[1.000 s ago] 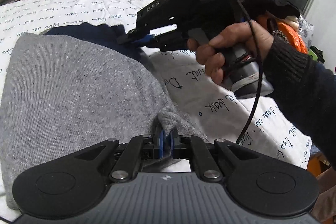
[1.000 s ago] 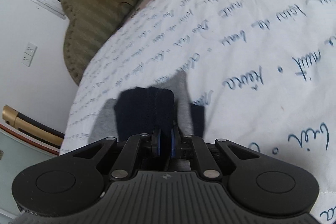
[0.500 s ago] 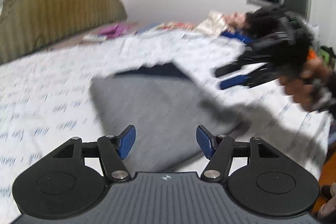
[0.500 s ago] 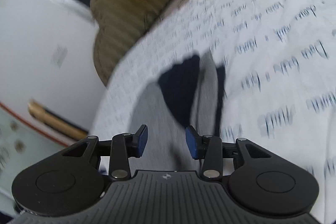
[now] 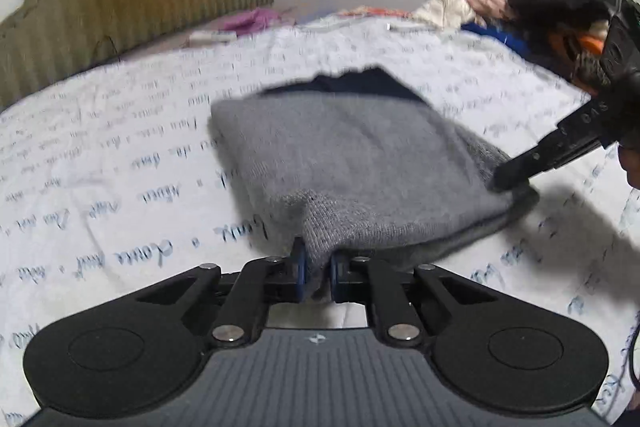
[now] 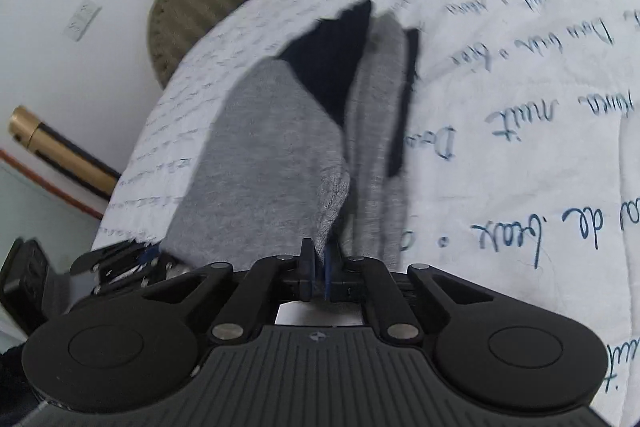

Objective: Fold small clothes
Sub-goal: 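Fold the held sweater over with the left tool and open it, then grasp the folded sweater edge with the left tool while the right tool grasps the navy trim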

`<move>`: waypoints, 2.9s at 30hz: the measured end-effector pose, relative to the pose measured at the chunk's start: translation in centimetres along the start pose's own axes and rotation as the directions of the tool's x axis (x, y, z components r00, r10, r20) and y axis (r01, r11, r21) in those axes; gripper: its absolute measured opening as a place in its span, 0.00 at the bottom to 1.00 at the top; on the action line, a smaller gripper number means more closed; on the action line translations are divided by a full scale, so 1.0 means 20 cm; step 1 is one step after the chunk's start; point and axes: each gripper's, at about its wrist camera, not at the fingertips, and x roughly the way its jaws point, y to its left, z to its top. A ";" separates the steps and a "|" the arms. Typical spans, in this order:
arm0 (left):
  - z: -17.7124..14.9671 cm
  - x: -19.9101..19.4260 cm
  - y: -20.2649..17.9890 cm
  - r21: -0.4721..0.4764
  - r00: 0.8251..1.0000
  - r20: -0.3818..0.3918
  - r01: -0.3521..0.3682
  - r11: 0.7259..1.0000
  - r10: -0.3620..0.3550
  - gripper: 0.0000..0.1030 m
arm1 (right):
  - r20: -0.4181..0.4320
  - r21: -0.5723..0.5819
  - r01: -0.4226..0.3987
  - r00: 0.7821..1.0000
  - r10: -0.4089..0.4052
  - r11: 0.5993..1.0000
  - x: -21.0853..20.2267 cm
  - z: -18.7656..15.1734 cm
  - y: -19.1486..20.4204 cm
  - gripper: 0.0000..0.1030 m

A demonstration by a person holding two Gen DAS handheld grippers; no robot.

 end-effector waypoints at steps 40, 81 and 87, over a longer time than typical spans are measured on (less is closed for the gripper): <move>0.34 0.21 0.26 -0.355 0.984 0.088 0.176 0.918 -0.155 0.55 | 0.314 0.287 -0.121 0.949 0.026 0.950 0.24 0.54 -0.35 0.68; 0.26 0.42 1.19 -0.727 0.991 -0.064 0.032 0.686 -0.114 0.50 | 0.193 0.294 -0.206 0.969 0.153 0.933 0.85 0.60 0.01 0.52; 0.11 0.18 0.99 -0.619 0.992 -0.127 -0.063 0.783 -0.020 0.50 | 0.126 0.171 -0.170 0.981 0.150 0.970 0.61 0.39 0.08 0.60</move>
